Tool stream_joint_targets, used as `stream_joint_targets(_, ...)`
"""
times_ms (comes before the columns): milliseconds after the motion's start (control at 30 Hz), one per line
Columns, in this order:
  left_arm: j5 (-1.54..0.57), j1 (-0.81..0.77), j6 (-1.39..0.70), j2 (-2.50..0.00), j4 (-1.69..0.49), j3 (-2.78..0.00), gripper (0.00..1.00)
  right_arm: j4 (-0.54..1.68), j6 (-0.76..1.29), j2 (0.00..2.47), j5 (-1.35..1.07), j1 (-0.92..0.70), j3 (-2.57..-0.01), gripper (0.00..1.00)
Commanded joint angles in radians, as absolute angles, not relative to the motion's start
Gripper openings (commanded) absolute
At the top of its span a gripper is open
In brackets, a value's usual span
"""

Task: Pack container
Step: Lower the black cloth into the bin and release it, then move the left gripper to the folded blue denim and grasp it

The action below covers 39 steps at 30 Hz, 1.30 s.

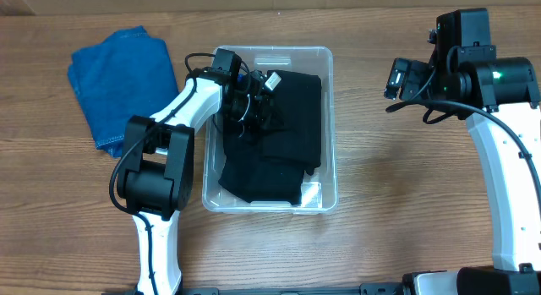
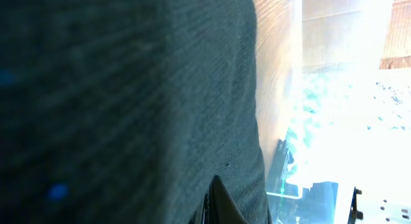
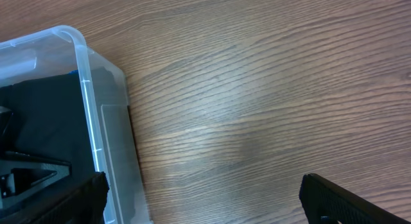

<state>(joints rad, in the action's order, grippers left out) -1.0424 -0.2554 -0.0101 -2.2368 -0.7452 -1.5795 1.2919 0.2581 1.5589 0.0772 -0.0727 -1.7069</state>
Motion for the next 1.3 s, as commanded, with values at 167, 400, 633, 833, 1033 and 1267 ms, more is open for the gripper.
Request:
stream_joint_targets(167, -0.602, -0.248, 0.029, -1.712, -0.799, -1.608, 1.00, 1.289, 0.258, 1.555, 0.076, -0.070, -1.708, 1.00)
stream_joint_targets(400, 0.064, 0.020, -0.178, -1.444, -1.064, -1.603, 1.00, 1.285, 0.258, 1.555, 0.076, -0.070, -1.708, 1.00)
stream_joint_targets(633, -0.274, 0.602, -0.111, -1.717, -0.893, -1.601, 1.00, 1.289, 0.258, 1.555, 0.076, -0.070, -1.708, 1.00)
stream_joint_targets(833, -0.724, 0.727, 0.002, -2.123, -0.714, -1.601, 1.00, 1.290, 0.258, 1.555, 0.076, -0.070, -1.708, 1.00)
stream_joint_targets(1033, -0.839, 0.637, -0.105, -2.319, -0.451, -1.601, 1.00, 1.295, 0.258, 1.555, 0.076, -0.070, -1.708, 1.00)
stream_joint_targets(1267, -0.947, 0.517, -0.231, -2.329, -0.394, -1.607, 0.04, 1.315, 0.258, 1.555, 0.076, -0.070, -1.708, 1.00)
